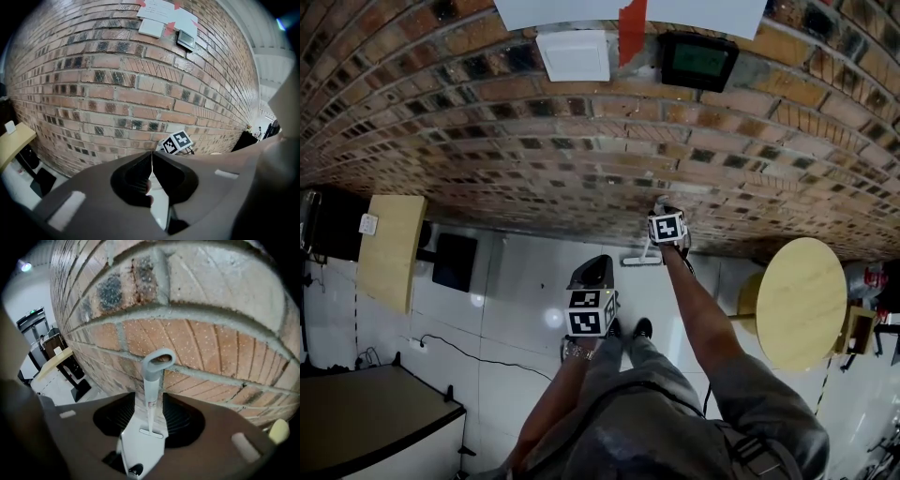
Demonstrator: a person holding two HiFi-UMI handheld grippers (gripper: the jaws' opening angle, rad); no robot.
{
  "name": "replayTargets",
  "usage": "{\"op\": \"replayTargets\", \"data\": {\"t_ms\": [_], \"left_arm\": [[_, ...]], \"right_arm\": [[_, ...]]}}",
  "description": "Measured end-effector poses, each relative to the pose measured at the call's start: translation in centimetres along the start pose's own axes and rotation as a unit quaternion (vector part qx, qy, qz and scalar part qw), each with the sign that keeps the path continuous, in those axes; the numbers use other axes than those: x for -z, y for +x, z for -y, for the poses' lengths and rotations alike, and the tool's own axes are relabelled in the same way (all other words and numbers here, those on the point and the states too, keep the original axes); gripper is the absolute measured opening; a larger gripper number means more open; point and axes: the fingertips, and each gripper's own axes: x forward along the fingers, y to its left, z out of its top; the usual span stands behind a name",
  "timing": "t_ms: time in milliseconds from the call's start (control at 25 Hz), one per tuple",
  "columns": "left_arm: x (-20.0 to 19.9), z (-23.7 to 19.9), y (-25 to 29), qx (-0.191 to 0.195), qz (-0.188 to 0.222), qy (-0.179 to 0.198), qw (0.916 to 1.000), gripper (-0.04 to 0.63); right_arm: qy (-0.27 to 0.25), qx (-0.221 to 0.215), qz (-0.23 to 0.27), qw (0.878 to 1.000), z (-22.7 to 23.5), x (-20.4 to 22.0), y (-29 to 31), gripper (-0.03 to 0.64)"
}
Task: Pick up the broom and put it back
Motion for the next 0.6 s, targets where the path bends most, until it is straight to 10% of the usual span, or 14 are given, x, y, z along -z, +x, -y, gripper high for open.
{"op": "replayTargets", "data": {"t_ms": [600], "left_arm": [[3.1,6.1,-7.6,0.032,0.022,0.042,0.9984,0.009]], "right_arm": [[-0.010,-0.054,0.157,0.986,-11.6,3.5,-24.2,0.044]]}}
